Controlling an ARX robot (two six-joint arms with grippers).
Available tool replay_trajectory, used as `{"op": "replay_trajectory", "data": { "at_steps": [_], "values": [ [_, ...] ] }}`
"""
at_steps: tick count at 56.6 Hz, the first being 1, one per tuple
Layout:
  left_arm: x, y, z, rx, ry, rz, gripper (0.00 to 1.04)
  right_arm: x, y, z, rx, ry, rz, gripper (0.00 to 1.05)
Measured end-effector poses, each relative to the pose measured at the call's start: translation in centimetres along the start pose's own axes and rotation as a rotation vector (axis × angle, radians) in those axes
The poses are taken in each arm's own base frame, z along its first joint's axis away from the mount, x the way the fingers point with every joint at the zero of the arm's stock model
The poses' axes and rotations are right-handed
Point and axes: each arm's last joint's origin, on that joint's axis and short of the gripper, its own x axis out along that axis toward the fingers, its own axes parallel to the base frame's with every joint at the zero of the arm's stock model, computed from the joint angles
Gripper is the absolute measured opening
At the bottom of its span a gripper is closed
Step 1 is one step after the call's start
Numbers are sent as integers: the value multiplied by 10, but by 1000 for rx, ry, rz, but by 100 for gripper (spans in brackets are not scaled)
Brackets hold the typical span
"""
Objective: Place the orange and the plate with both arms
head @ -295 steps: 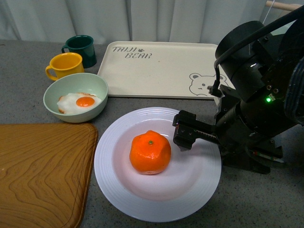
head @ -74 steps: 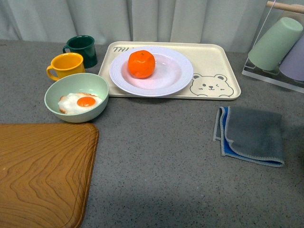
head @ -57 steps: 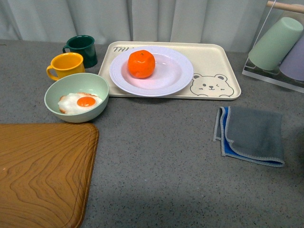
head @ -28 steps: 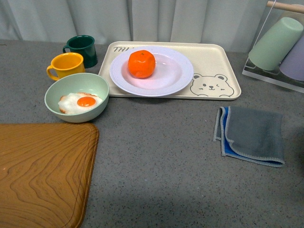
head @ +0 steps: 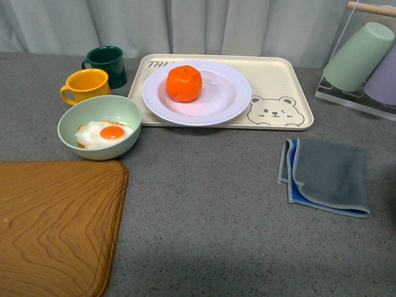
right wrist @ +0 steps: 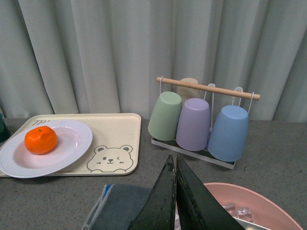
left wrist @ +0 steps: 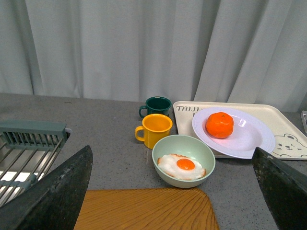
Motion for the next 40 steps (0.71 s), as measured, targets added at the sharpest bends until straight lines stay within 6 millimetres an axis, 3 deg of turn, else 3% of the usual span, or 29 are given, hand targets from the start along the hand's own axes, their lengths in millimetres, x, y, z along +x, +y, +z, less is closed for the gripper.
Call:
{"op": "replay_trajectory", "data": {
  "at_steps": [40],
  "values": [
    [0, 0, 0, 0, 0, 0, 98, -16, 0, 1, 0, -5, 1, 1]
  ]
}}
